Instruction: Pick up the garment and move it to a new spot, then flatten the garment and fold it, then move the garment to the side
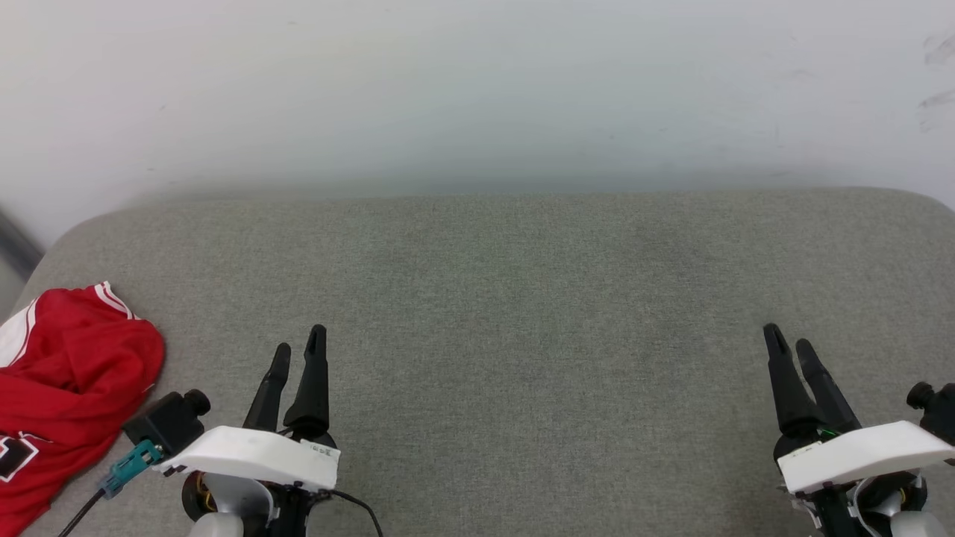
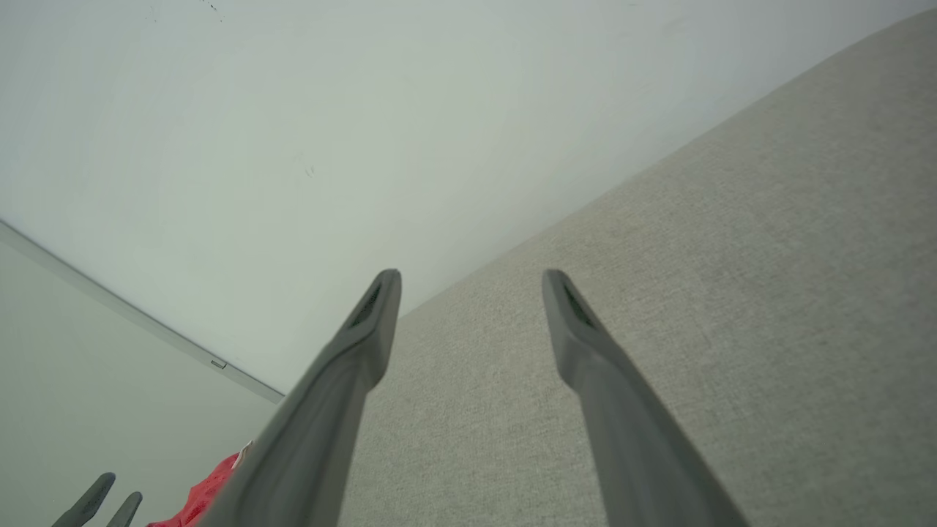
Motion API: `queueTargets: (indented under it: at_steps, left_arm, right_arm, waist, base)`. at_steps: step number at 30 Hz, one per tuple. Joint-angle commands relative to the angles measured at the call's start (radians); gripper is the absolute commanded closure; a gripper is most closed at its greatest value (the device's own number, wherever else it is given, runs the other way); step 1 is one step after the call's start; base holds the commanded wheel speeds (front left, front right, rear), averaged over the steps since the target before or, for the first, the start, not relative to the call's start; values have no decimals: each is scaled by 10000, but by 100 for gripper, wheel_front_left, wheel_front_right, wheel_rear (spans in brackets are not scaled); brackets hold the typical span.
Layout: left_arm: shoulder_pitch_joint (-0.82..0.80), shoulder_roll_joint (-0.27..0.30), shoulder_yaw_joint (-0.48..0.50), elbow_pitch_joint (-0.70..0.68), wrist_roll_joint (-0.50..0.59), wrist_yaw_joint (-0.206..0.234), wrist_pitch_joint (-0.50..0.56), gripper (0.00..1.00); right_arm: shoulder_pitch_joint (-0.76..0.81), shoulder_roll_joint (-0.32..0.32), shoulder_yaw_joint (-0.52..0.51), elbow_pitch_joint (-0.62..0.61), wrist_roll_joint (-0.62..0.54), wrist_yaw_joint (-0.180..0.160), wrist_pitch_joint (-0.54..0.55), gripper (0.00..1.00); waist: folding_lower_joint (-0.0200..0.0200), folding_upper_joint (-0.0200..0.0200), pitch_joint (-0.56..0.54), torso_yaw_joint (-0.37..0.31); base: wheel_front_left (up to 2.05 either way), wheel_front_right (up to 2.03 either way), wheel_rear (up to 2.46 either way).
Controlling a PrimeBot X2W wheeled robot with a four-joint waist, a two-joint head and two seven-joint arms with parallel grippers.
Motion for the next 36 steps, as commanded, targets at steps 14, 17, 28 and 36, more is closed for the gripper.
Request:
queueTargets:
  at_steps: [14,17,28,36]
  left_arm:
    - [-285,201,-383,-67,2306,338,-516,0]
    - [-292,236,-441,-46,2675,411,-609,0]
    - [-308,313,-598,86,3827,628,-895,0]
    - [-299,313,-736,195,4492,670,-1083,0]
  right_arm:
    - [117,-52,135,-440,-2250,1,13,0]
    - [129,-23,104,-465,-2671,1,58,0]
    - [163,24,40,-540,-3948,1,147,0]
    - [183,106,10,-655,-4630,1,36,0]
  waist:
    - [0,-1,-28,12]
    - [0,-1,-30,14]
    - [0,-1,-42,15]
    - [0,-1,-52,22]
  base:
    - [0,0,0]
    - [0,0,0]
    - [0,0,0]
    - [0,0,0]
